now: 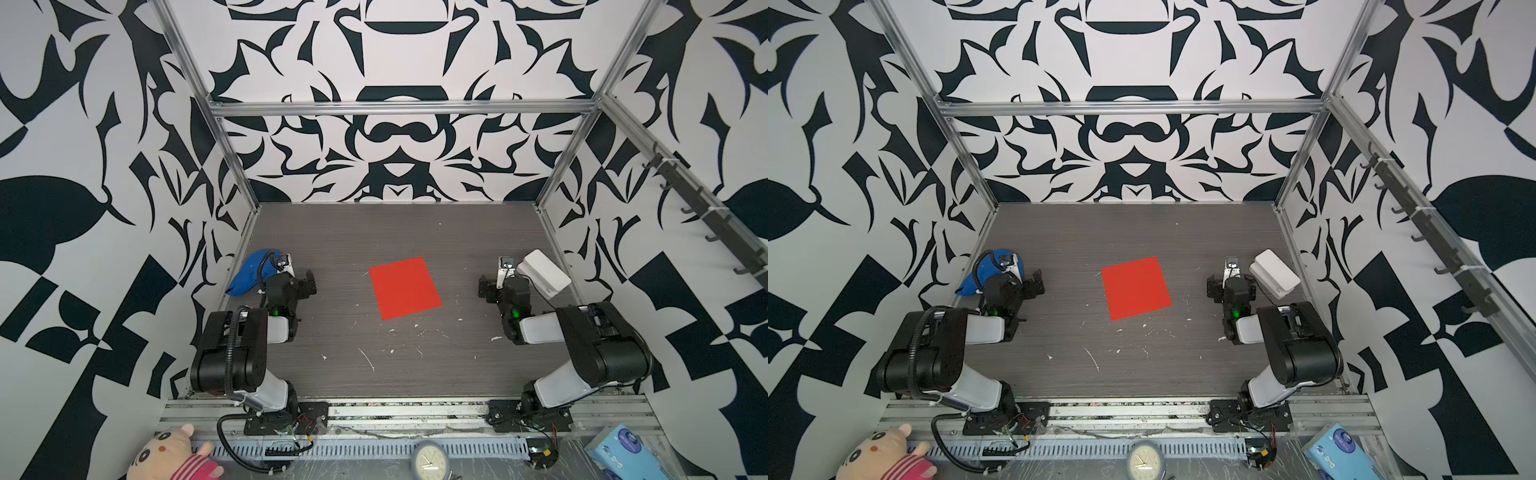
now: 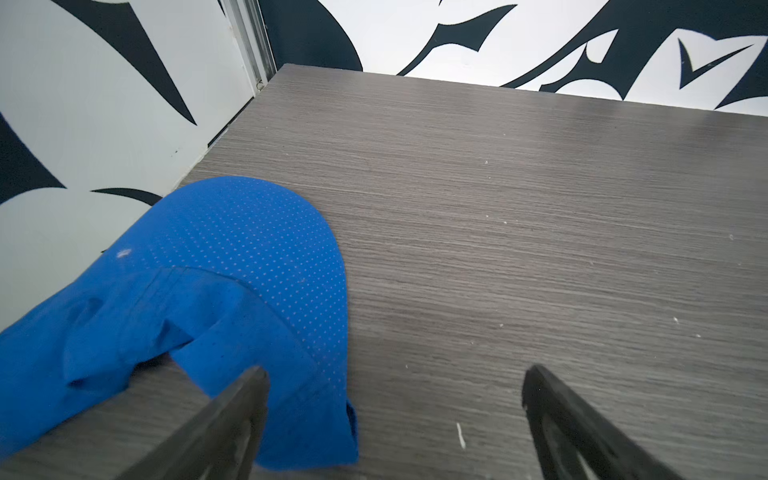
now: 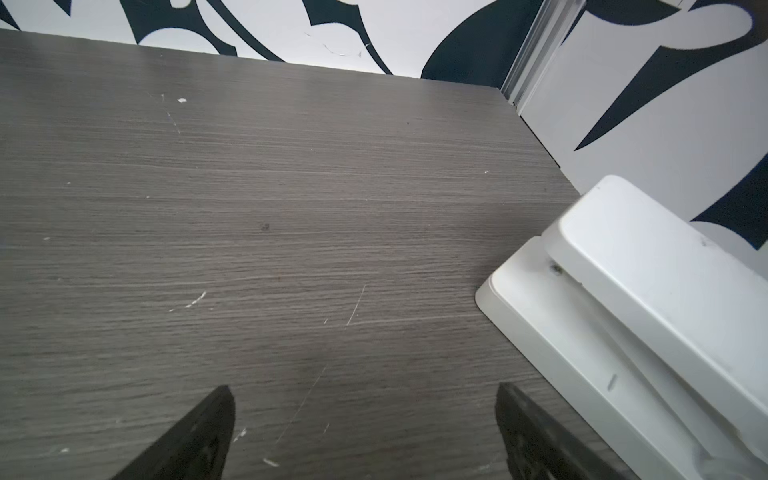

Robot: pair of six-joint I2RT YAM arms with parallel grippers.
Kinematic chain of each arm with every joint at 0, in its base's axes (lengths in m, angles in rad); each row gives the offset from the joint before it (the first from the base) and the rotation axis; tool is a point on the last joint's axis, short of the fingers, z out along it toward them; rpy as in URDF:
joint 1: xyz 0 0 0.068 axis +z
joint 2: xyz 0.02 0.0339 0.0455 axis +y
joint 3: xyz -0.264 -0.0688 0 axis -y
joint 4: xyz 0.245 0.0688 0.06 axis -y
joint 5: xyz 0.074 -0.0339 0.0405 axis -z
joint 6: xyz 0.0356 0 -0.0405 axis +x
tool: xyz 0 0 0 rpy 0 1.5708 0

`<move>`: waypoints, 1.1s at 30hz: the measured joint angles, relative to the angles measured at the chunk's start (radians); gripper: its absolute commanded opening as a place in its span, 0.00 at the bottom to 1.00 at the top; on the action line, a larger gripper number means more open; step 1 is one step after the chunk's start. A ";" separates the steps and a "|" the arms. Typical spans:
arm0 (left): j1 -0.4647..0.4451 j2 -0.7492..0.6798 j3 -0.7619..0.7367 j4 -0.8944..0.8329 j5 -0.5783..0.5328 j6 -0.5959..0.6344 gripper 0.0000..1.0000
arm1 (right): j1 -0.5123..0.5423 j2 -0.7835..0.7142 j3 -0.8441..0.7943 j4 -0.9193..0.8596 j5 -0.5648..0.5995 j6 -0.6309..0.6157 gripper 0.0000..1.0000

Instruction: Fold a paper plane with a square sheet of paper (pick it up from the middle)

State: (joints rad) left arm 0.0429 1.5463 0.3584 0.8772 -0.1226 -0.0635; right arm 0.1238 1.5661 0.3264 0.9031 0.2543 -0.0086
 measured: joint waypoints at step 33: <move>0.003 -0.003 0.000 0.002 -0.003 -0.006 0.99 | -0.012 -0.018 0.001 -0.013 -0.018 0.001 1.00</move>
State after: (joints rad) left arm 0.0463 1.5429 0.3584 0.8795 -0.1257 -0.0700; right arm 0.1116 1.5486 0.3275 0.8906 0.2363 -0.0078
